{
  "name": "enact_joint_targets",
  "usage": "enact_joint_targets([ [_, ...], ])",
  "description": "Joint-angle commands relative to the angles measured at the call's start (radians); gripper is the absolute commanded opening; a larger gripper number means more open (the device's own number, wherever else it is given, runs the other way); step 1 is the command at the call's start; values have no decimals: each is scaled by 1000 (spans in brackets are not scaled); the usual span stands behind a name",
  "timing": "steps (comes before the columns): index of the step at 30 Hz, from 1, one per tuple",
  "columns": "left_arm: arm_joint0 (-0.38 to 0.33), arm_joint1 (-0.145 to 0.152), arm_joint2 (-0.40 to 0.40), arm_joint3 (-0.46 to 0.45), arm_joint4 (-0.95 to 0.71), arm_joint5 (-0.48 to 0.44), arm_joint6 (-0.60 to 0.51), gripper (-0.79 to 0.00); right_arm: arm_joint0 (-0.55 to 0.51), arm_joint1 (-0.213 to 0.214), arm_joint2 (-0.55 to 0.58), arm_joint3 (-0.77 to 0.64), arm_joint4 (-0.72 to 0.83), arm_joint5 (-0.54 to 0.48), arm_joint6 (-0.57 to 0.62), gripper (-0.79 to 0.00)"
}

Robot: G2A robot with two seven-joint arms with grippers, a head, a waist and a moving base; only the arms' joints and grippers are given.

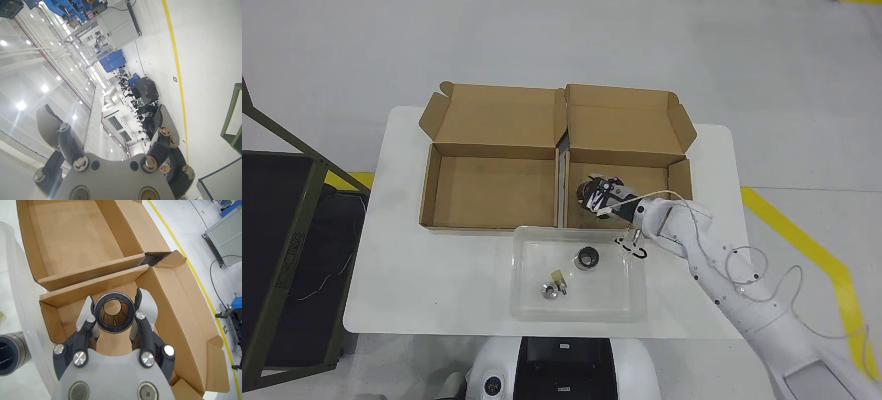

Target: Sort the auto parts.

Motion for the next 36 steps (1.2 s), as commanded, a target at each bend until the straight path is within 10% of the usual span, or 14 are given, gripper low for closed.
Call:
enact_joint_targets([
  [1, 0, 0, 0, 0, 0, 0, 0, 0, 10, -5, -7, 22, -1, -1, 4, -785],
  [7, 0, 0, 0, 0, 0, 0, 0, 0, 32, -19, -25, 60, -10, -9, 23, -776],
  [13, 0, 0, 0, 0, 0, 0, 0, 0, 42, -28, -29, 84, -10, -11, 24, -265],
  [16, 0, 0, 0, 0, 0, 0, 0, 0, 47, -32, -27, 89, -11, -10, 21, -145],
  [36, 0, 0, 0, 0, 0, 0, 0, 0, -80, 1, 109, -235, 2, -45, 53, -62],
])
